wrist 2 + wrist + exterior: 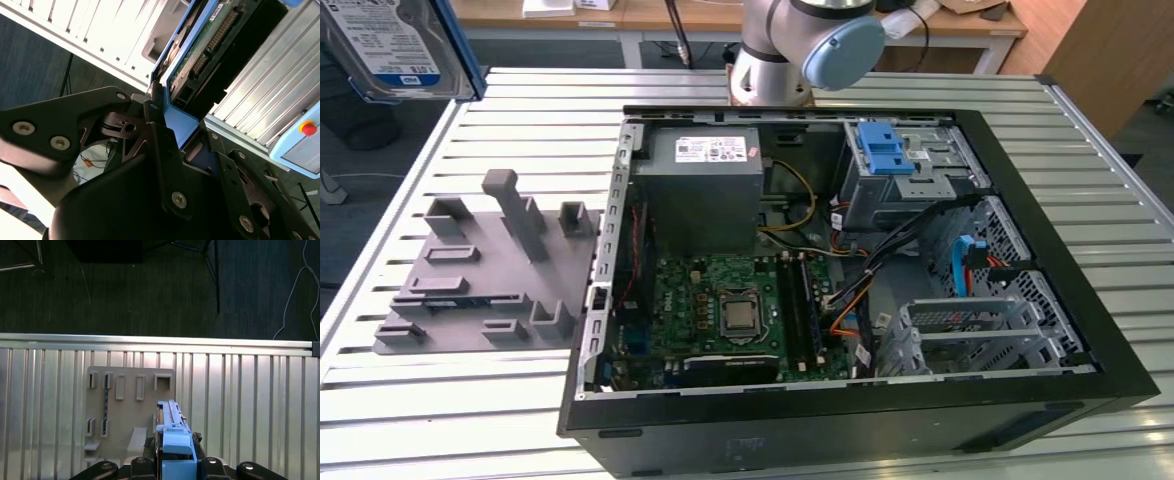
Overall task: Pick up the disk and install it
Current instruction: 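Pick up the disk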
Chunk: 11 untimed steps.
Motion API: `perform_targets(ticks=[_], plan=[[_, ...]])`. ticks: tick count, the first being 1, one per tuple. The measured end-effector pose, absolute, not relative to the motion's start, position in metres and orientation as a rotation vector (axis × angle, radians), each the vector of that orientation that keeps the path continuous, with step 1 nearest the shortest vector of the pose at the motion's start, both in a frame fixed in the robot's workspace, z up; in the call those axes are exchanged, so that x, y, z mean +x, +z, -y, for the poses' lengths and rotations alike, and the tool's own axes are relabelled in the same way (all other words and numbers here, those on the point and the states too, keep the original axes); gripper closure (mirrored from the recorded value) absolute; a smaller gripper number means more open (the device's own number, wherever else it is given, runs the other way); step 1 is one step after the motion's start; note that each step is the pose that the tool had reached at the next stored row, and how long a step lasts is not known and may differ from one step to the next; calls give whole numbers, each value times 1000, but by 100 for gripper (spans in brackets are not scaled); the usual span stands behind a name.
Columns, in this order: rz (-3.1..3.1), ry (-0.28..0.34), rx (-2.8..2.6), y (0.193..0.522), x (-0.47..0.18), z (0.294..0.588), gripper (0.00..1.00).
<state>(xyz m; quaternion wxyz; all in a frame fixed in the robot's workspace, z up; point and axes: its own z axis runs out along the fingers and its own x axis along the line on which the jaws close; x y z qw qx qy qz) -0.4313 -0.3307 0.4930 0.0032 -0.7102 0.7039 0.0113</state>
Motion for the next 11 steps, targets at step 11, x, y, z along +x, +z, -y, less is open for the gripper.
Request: perform_targets(ticks=[11], plan=[[-2207, 35, -2227, 493, -427, 331, 64]])
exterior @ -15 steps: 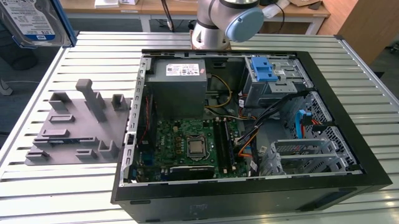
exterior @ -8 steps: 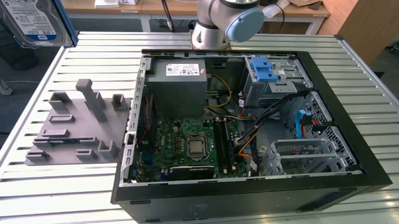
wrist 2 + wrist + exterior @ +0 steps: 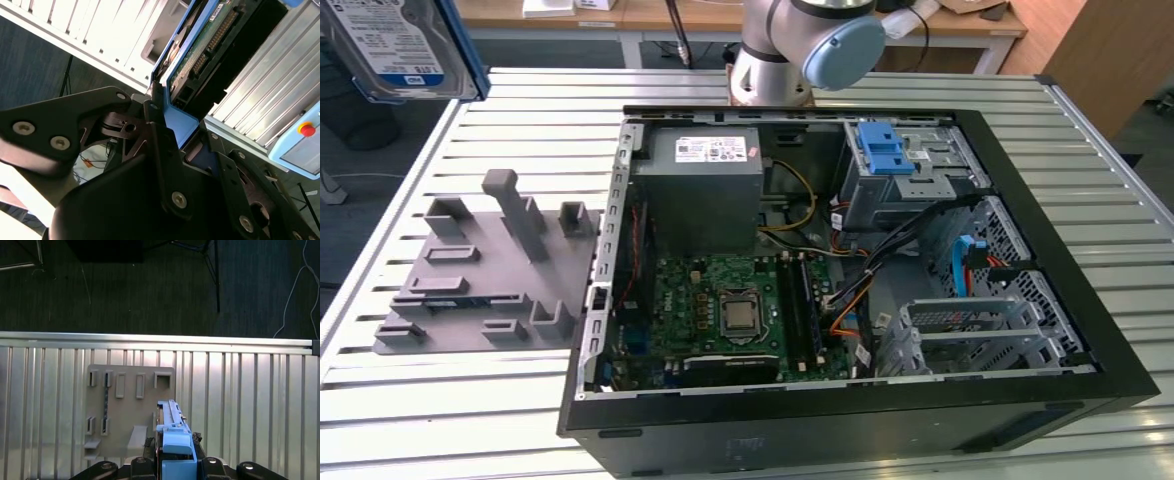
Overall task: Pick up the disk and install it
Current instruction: 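Pick up the disk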
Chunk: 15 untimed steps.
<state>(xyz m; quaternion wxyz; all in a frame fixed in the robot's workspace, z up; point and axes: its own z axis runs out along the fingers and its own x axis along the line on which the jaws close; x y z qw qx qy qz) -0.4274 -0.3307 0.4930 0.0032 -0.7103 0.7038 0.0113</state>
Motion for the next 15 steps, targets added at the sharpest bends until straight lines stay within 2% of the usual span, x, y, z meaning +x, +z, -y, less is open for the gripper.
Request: perform_targets(ticks=[15], plan=[[-2207, 35, -2227, 493, -423, 331, 64]])
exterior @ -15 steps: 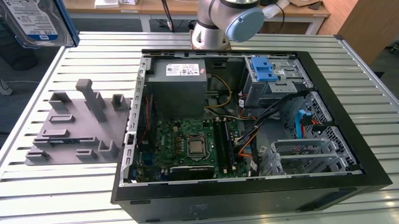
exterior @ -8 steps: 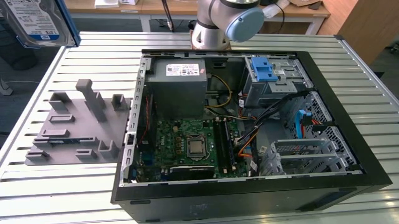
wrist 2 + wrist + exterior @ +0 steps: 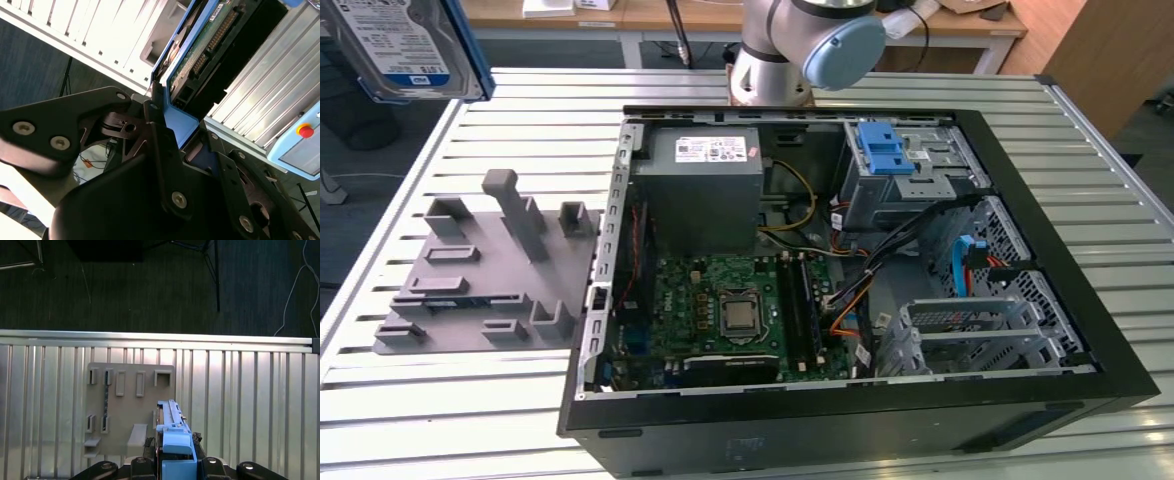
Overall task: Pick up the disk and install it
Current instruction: 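Pick up the disk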
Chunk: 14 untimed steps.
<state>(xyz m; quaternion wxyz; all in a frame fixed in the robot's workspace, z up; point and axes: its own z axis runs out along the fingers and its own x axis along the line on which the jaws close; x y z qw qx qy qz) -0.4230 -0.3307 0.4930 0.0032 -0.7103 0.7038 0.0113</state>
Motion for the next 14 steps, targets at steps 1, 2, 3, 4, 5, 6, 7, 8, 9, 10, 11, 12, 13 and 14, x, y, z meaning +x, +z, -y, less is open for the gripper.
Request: perform_targets(ticks=[1, 2, 3, 4, 5, 6, 7, 8, 9, 10, 11, 12, 13, 14], plan=[[-2207, 35, -2227, 493, -423, 331, 64], [-2207, 35, -2227, 493, -422, 331, 64], [-2207, 35, -2227, 493, -422, 331, 64], [-2207, 35, -2227, 493, -422, 331, 64], [-2207, 35, -2227, 493, -422, 331, 64], [-2207, 35, -2227, 493, -422, 331, 64], [-2207, 35, -2227, 493, -421, 331, 64], [-2207, 35, -2227, 493, -420, 331, 64], [-2207, 35, -2227, 493, -420, 331, 64], [-2207, 35, -2227, 493, -419, 331, 64], [-2207, 35, -2227, 493, -418, 331, 64], [-2207, 35, -2227, 493, -417, 331, 64], [-2207, 35, -2227, 493, -417, 331, 64], [-2207, 35, -2227, 493, -416, 331, 64]])
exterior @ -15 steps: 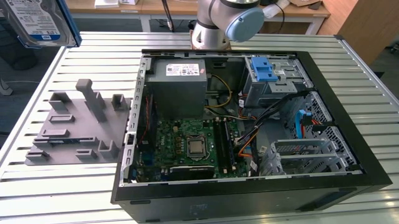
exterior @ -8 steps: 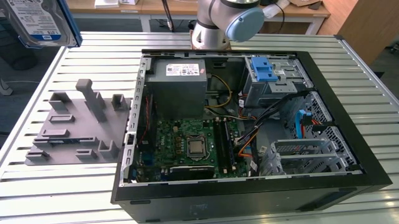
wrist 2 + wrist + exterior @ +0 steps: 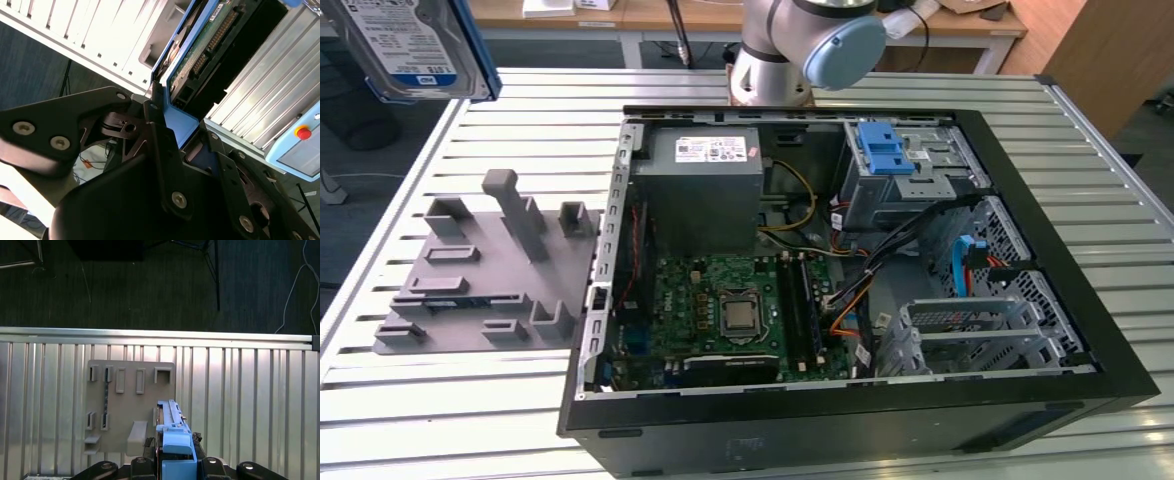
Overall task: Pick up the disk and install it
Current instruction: 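Pick up the disk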
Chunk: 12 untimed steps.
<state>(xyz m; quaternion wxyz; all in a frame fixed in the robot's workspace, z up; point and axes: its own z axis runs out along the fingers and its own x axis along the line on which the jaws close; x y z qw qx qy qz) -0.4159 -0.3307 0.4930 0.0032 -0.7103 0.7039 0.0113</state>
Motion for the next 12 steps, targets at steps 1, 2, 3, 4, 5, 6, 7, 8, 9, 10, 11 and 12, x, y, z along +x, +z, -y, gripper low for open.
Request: perform_targets(ticks=[1, 2, 3, 4, 5, 6, 7, 8, 9, 10, 11, 12], plan=[[-2207, 35, -2227, 493, -415, 331, 64], [-2207, 35, -2227, 493, -415, 331, 64], [-2207, 35, -2227, 493, -414, 331, 64], [-2207, 35, -2227, 493, -414, 331, 64], [-2207, 35, -2227, 493, -414, 331, 64], [-2207, 35, -2227, 493, -414, 331, 64], [-2207, 35, -2227, 493, -414, 331, 64], [-2207, 35, -2227, 493, -414, 331, 64], [-2207, 35, -2227, 493, -413, 332, 64], [-2207, 35, -2227, 493, -413, 332, 64], [-2207, 35, -2227, 493, -413, 332, 64], [-2207, 35, -2227, 493, -413, 332, 64]])
